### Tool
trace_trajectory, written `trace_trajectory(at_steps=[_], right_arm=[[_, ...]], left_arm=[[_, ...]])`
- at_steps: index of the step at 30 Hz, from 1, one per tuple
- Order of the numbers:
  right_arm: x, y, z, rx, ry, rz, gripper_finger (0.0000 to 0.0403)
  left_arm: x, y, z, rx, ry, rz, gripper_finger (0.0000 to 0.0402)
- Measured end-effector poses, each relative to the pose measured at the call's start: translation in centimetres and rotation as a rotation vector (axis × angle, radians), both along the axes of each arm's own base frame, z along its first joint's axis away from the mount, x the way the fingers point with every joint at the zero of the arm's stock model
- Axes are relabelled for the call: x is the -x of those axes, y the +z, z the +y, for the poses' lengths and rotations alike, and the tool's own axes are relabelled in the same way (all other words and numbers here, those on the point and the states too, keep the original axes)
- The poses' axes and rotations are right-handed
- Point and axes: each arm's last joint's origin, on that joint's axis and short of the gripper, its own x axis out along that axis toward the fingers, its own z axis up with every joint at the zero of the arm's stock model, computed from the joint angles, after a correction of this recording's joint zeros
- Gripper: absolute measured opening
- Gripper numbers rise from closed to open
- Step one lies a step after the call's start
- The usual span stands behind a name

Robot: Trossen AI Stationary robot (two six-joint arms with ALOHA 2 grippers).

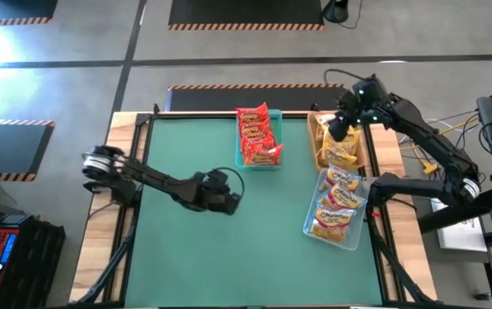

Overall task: Sort Maruchan noodles
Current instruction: Return to Home Position

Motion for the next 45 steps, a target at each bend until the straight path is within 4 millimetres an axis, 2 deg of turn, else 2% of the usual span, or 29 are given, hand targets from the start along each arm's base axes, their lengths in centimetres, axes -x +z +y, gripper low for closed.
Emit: trace_trajectory(at_steps=[5,10,15,22,28,33,40,45], right_arm=[[0.7,0.9,1.0,0.043,-0.093,-0.150,0.0192],[2.0,0.4,2.4,0.051,-0.240,-0.233,0.0192],[2.8,-1.0,3.6,0.058,-0.311,-0.350,0.0192],[3.1,-4.3,4.9,0.033,-0.339,-0.493,0.0192],[2.6,-6.9,5.5,0.024,-0.318,-0.609,0.0192],[1.9,-8.8,5.6,0.045,-0.315,-0.642,0.0192],[1.1,-10.4,5.8,0.198,-0.329,-0.694,0.0192],[1.0,-11.6,5.9,0.218,-0.317,-0.742,0.0192]], left_arm=[[3.1,1.3,1.5,-0.072,-0.115,-0.031,0.0036],[6.8,2.6,3.0,-0.098,-0.176,-0.176,0.0036],[10.4,4.1,3.9,-0.152,-0.328,-0.299,0.0036],[14.5,5.7,4.6,-0.243,-0.359,-0.424,0.0036],[16.8,6.9,4.6,-0.290,-0.394,-0.536,0.0036],[18.4,7.2,4.7,-0.298,-0.394,-0.557,0.0036],[19.9,7.6,4.8,-0.319,-0.375,-0.576,0.0036],[20.9,7.9,4.8,-0.324,-0.368,-0.614,0.0036]])
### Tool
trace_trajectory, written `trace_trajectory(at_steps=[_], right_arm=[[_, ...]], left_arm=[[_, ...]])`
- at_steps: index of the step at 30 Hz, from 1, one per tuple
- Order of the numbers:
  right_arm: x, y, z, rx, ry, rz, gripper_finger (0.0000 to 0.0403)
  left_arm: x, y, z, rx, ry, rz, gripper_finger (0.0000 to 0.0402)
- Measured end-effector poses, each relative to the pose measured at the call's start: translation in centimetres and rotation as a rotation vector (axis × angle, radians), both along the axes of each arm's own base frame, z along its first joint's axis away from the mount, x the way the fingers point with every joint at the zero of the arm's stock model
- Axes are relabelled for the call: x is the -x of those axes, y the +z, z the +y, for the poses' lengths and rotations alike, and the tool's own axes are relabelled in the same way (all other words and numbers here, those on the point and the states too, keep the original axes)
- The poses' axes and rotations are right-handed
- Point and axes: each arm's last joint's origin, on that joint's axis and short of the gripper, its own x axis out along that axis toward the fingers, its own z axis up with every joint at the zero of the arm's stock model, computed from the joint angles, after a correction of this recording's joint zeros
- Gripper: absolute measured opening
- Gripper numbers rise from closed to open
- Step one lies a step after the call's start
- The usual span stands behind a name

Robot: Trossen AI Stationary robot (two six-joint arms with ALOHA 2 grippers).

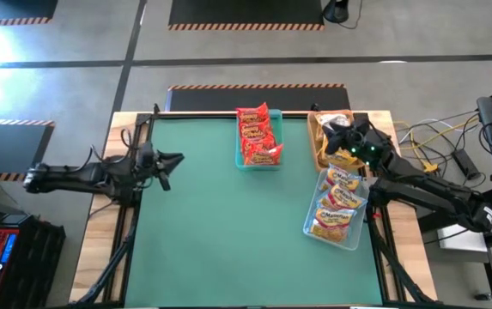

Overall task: Sort Maruchan noodles
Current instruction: Return to Home Position

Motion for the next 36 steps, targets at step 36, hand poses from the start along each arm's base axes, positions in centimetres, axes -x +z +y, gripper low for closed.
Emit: trace_trajectory(at_steps=[36], right_arm=[[1.1,-6.4,0.7,-0.079,-0.055,0.024,0.0192]], left_arm=[[3.9,0.3,0.2,0.023,0.034,-0.132,0.0035]])
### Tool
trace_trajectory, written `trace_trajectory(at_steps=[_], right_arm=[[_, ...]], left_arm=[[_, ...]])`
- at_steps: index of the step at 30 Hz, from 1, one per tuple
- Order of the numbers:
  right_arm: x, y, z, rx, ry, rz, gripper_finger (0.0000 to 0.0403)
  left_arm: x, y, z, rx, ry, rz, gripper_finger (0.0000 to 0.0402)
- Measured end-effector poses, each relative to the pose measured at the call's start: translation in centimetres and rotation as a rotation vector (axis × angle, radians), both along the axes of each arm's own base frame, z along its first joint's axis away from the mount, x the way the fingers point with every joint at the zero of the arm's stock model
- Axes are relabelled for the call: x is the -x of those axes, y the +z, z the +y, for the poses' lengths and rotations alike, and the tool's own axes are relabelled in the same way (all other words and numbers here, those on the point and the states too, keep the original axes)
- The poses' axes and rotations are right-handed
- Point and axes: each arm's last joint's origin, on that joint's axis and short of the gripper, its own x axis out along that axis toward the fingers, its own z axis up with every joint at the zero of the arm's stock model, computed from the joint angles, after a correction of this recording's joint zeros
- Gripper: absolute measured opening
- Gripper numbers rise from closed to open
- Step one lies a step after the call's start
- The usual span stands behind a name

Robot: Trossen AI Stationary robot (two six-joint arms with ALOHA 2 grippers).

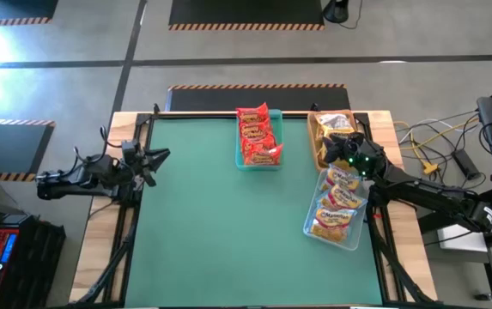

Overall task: Sort Maruchan noodles
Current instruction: Return to Home Position

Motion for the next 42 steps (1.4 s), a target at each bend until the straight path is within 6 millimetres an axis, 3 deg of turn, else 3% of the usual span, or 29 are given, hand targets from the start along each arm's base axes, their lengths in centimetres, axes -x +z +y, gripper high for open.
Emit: trace_trajectory(at_steps=[5,11,20,42], right_arm=[[0.0,0.0,0.0,-0.004,0.001,-0.003,0.0192],[0.0,0.0,0.0,-0.005,0.002,-0.002,0.0192],[0.0,0.0,0.0,-0.005,0.003,-0.002,0.0192],[0.0,0.0,0.0,-0.004,0.003,-0.004,0.0192]], left_arm=[[-0.5,-0.8,0.0,0.031,0.002,0.022,0.0035],[-1.9,-3.7,-0.1,0.101,0.004,0.030,0.0036],[-3.0,-6.3,-0.1,0.116,0.001,-0.038,0.0036],[-3.0,-6.3,-0.1,0.071,-0.005,-0.030,0.0036]])
